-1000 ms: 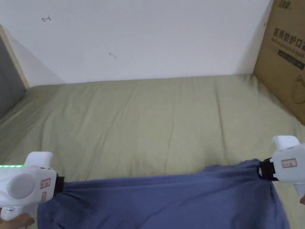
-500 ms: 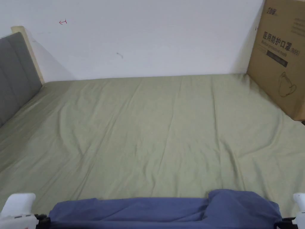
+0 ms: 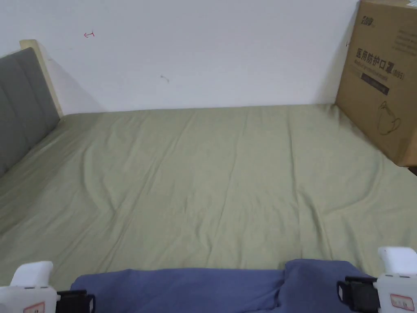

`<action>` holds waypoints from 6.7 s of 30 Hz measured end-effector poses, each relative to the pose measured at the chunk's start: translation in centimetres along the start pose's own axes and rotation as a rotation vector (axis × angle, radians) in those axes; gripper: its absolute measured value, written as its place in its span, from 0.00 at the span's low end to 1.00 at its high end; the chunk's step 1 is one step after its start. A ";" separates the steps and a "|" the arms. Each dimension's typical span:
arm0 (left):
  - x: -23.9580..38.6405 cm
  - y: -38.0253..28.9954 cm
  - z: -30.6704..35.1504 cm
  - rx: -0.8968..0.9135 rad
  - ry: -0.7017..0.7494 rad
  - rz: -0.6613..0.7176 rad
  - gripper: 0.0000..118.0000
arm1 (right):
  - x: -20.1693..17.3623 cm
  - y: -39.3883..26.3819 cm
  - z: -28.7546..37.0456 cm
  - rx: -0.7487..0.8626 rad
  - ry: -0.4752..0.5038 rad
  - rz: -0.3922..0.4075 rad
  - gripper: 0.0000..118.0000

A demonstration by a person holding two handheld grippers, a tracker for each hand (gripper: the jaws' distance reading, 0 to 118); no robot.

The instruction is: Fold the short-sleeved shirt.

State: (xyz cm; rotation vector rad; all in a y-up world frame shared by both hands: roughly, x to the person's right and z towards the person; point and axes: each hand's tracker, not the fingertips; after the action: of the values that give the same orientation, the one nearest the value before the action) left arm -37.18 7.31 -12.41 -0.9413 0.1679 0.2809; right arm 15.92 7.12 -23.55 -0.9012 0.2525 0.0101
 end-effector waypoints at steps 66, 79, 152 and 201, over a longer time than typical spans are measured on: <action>25.3 1.5 -9.5 -0.159 -0.518 -0.315 0.91 | -0.9 -2.6 -2.8 0.029 0.128 -0.269 0.00; 19.6 1.3 -10.5 -0.128 -0.369 -0.135 0.00 | -1.5 -3.0 -3.7 0.038 0.171 -0.302 0.00; -8.5 3.5 -12.0 -0.202 -0.512 0.353 0.06 | -9.4 -0.3 -4.7 -0.098 0.253 -0.063 0.00; 16.2 7.2 -11.6 -0.221 -0.242 -0.123 0.00 | -0.5 -3.3 -5.4 -0.085 0.223 -0.280 0.00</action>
State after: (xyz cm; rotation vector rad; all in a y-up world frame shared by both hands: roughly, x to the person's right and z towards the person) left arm -24.28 4.51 -29.00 -1.1229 -0.1463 0.3017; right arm 14.62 0.92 -24.06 -1.0173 0.3326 -0.3428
